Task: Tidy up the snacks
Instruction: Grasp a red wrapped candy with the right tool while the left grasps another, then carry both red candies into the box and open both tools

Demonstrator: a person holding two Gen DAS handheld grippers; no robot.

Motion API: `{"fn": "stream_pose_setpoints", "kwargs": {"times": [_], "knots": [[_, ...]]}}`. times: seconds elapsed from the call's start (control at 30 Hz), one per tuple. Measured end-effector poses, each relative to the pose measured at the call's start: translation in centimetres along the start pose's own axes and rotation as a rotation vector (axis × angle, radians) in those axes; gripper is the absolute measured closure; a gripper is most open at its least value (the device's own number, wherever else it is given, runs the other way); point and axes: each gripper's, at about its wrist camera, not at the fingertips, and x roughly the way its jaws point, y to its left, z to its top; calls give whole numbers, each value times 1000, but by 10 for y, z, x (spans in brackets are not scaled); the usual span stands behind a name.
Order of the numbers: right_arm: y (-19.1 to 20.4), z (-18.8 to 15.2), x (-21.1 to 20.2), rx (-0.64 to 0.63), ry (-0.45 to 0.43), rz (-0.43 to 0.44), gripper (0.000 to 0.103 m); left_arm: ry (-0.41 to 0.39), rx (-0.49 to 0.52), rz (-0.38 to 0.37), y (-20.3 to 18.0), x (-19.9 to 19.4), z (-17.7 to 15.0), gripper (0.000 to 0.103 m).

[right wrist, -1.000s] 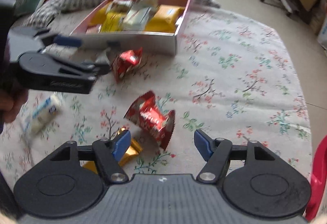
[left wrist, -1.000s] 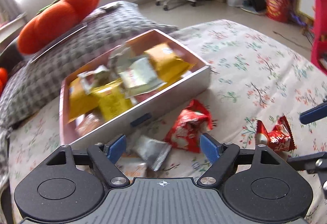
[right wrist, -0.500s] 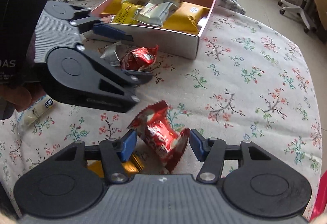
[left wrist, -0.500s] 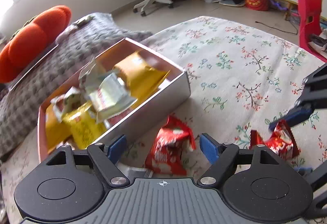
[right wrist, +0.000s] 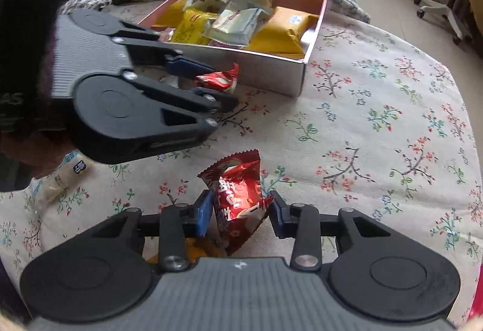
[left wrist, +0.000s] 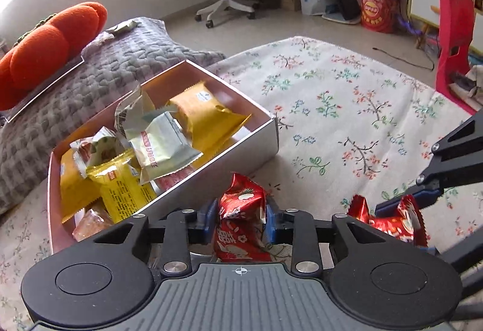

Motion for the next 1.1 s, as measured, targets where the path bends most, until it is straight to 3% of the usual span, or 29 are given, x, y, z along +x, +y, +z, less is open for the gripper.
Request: {"fn": "stream_pose_setpoints", "kwargs": {"times": [0.2, 0.47, 0.83, 1.1], "knots": [[-8, 1, -3, 50, -8, -28, 67, 4, -21, 2, 2, 1, -1, 74], [-23, 3, -10, 136, -41, -35, 67, -25, -138, -71, 18, -9, 3, 76], [-36, 5, -16, 215, -77, -49, 67, -13, -192, -68, 23, -18, 3, 77], [-42, 12, -26, 264, -144, -64, 71, -124, -313, -73, 59, -55, 13, 77]]}}
